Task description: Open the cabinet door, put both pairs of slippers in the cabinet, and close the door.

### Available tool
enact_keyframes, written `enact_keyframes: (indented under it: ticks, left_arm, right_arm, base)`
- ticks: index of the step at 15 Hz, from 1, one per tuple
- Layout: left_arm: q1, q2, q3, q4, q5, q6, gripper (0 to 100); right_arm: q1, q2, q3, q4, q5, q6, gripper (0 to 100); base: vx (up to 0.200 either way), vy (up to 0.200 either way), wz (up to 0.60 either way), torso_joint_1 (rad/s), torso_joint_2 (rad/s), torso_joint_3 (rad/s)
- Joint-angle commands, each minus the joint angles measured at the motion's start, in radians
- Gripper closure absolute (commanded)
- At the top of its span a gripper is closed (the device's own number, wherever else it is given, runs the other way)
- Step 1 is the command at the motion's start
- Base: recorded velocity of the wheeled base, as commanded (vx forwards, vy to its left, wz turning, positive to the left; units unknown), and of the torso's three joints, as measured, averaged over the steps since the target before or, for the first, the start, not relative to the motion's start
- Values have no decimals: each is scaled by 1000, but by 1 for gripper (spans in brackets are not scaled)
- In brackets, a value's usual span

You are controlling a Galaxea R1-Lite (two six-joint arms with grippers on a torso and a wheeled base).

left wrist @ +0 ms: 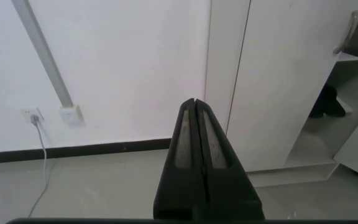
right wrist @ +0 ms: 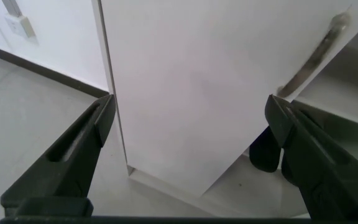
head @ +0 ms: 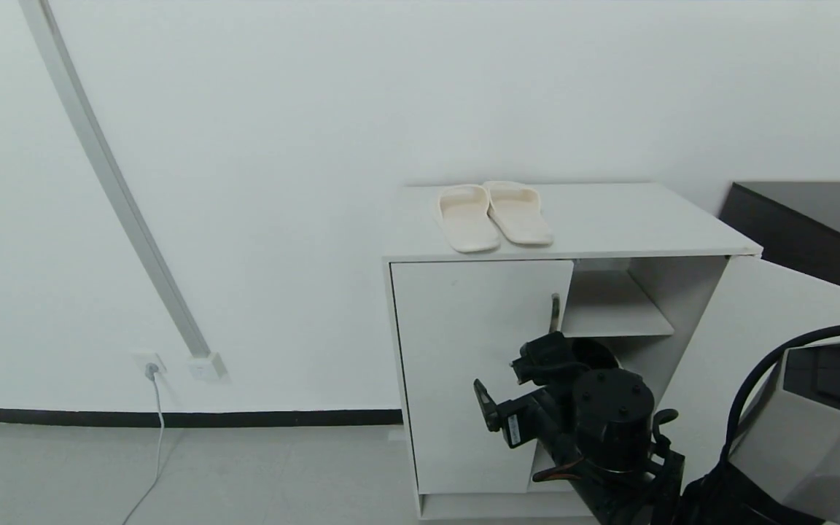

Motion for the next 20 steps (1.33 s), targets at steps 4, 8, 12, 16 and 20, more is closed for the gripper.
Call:
enact_keyframes:
  ticks: [4, 8, 12, 16, 20]
  left_arm:
    - [0, 0, 0, 1, 0, 1, 100]
    - [0, 0, 0, -1, 0, 1, 100]
    - [0, 0, 0, 1, 0, 0, 100]
    - [0, 0, 0, 1, 0, 1, 100]
    - [0, 0, 0, 1, 0, 1, 100]
  right_arm:
    - [0, -4, 0, -9, 0, 0, 0]
    - [0, -3, 0, -15, 0, 0, 0]
    - [-3, 3, 5, -75, 14, -37, 0]
    - [-55, -1, -101, 26, 14, -100, 0]
    - [-70, -53, -235, 325, 14, 55, 0]
  base:
    - [0, 0, 0, 219, -533, -309]
    - [0, 0, 0, 245, -566, -322]
    - [0, 0, 0, 264, -576, -320]
    - [0, 0, 0, 195, -412, -224]
    - [0, 0, 0, 88, -191, -98]
